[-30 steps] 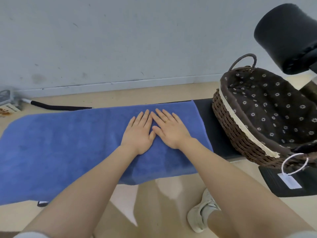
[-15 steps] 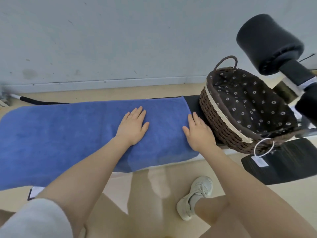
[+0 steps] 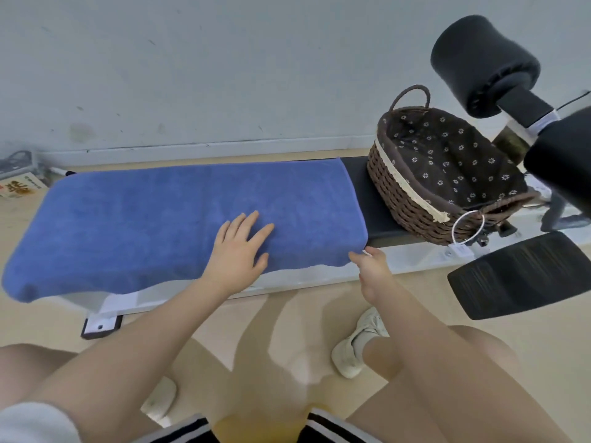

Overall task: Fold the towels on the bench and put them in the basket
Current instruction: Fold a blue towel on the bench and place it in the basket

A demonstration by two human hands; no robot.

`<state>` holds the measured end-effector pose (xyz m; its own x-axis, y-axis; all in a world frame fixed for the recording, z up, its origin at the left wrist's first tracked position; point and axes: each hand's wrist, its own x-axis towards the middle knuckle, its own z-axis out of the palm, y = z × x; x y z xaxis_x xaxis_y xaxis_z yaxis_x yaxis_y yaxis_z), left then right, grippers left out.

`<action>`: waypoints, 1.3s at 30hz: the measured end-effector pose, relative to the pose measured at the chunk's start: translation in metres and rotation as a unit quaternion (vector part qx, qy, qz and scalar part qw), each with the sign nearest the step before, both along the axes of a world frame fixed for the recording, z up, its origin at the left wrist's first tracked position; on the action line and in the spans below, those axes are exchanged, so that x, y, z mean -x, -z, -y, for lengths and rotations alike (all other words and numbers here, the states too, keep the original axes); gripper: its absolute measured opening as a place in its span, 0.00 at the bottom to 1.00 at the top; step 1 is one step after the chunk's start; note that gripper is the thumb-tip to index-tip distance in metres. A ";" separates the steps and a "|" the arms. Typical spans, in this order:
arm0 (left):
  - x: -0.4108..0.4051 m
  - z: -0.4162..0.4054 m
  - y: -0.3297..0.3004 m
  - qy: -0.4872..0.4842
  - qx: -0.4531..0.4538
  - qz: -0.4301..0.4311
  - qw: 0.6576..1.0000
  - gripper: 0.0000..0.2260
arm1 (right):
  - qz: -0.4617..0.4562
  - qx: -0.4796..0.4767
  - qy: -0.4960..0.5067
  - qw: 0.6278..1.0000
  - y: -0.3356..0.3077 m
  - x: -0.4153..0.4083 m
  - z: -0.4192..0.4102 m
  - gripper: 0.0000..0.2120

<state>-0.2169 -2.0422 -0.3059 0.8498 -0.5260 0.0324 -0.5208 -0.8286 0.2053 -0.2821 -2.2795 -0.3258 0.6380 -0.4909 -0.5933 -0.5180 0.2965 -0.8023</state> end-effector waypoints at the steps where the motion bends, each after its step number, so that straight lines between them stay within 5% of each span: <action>1: 0.002 -0.003 0.002 -0.005 -0.012 -0.003 1.000 0.24 | -0.001 0.000 0.004 1.000 0.001 0.000 -0.002 0.26; 9: -0.001 -0.020 0.012 -0.074 -0.053 -0.066 0.994 0.32 | 0.052 0.143 0.055 0.987 0.003 0.001 -0.012 0.04; 13: -0.007 -0.024 0.004 -0.051 -0.044 -0.110 0.992 0.31 | 0.040 0.138 0.083 0.986 -0.002 -0.002 -0.026 0.04; 17: -0.010 -0.038 -0.008 -0.049 0.124 -0.192 0.972 0.26 | 0.083 0.151 0.098 0.980 -0.025 -0.020 -0.063 0.10; 20: -0.008 -0.060 -0.016 -0.068 0.243 -0.190 0.949 0.22 | 0.179 0.212 -0.010 0.961 -0.055 -0.042 -0.107 0.15; 27: -0.011 -0.145 -0.013 -0.129 0.257 -0.086 0.954 0.20 | 0.224 0.244 -0.347 0.877 -0.079 -0.094 -0.236 0.07; 30: -0.009 -0.189 -0.010 -0.206 0.269 -0.047 0.940 0.20 | 0.221 0.262 -0.414 0.843 -0.078 -0.105 -0.287 0.19; 36: -0.007 -0.257 0.002 -0.394 0.359 -0.003 0.846 0.19 | 0.254 0.266 -0.473 0.800 -0.065 -0.114 -0.356 0.16; 39: 0.000 -0.268 0.000 -0.481 0.475 -0.057 0.735 0.12 | 0.220 0.285 -0.516 0.777 -0.053 -0.118 -0.364 0.19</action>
